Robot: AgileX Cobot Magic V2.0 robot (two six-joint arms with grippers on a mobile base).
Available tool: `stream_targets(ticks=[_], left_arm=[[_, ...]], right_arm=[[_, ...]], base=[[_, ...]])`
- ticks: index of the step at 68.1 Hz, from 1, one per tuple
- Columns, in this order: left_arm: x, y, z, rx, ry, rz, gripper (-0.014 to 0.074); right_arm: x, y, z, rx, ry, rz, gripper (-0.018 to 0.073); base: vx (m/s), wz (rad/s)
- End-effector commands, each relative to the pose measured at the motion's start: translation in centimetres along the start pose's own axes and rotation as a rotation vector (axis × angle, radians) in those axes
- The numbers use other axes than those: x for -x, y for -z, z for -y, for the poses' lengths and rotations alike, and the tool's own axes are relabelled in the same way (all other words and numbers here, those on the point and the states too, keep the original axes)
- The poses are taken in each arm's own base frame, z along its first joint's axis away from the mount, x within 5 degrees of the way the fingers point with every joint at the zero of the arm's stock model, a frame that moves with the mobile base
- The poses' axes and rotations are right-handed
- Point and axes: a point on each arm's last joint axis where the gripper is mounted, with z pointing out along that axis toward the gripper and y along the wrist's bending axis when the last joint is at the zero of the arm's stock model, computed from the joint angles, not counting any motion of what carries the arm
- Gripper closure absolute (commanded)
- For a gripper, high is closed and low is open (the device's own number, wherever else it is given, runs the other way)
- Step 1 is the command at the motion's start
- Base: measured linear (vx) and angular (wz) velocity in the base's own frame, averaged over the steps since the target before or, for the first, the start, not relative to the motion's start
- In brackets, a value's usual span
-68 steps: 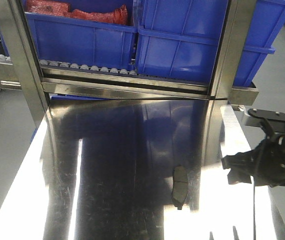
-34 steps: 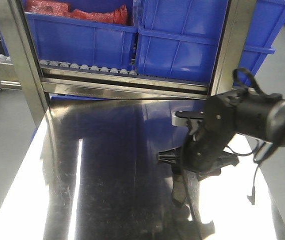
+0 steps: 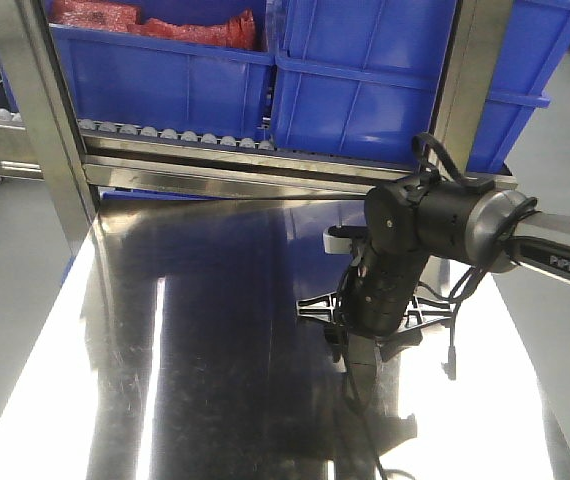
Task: Move and align brake pads A on conveyor
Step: 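Lower the right gripper and close it on the brake pad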
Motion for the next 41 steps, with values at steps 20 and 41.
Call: stream_targets(ticks=[20, 41], left_arm=[[1.5, 0.5, 0.5, -0.039, -0.008, 0.099, 0.0603], [1.5, 0.5, 0.5, -0.039, -0.008, 0.099, 0.0603]], right_arm=[[0.7, 0.2, -0.1, 0.003, -0.018, 0.017, 0.0131], [0.6, 0.2, -0.2, 0.007, 0.018, 0.013, 0.0502]], base=[[0.00, 0.00], [0.00, 0.00]])
